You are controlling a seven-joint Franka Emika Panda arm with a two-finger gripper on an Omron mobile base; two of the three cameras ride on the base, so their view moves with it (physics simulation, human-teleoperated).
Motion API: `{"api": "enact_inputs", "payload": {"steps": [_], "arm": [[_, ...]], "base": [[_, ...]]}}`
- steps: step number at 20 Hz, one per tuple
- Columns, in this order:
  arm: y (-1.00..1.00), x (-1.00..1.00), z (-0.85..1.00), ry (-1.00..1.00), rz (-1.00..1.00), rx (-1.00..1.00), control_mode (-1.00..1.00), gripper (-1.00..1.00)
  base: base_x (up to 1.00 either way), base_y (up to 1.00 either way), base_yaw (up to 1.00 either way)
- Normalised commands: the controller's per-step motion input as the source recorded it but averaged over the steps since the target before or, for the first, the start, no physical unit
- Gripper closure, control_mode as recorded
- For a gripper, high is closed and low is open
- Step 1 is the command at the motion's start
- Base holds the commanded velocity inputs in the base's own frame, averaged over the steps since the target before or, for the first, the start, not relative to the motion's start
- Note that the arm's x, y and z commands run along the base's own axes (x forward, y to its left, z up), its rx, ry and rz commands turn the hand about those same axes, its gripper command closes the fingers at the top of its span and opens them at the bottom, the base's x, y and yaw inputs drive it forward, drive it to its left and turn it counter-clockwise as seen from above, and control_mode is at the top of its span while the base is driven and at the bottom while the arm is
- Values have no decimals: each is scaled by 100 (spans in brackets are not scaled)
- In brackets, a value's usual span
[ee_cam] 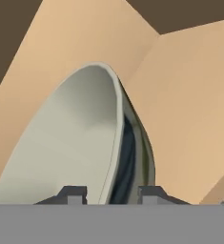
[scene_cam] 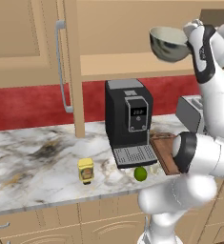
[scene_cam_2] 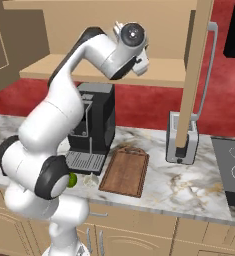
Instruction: Open the cabinet. Place the bowl and condiment on the counter. Then place the lime and garlic on the cutting board.
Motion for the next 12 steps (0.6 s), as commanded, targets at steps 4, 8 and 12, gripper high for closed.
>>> {"api": "enact_inputs", "payload": {"steps": [4, 8, 12], "arm": [[16, -100, 0, -17, 2, 0, -100, 100], [19, -100, 15, -14, 2, 0, -100, 100], [12, -100, 63, -2, 2, 0, -100, 100]], "base": [[0, 0, 0], [0, 0, 0], [0, 0, 0]]}}
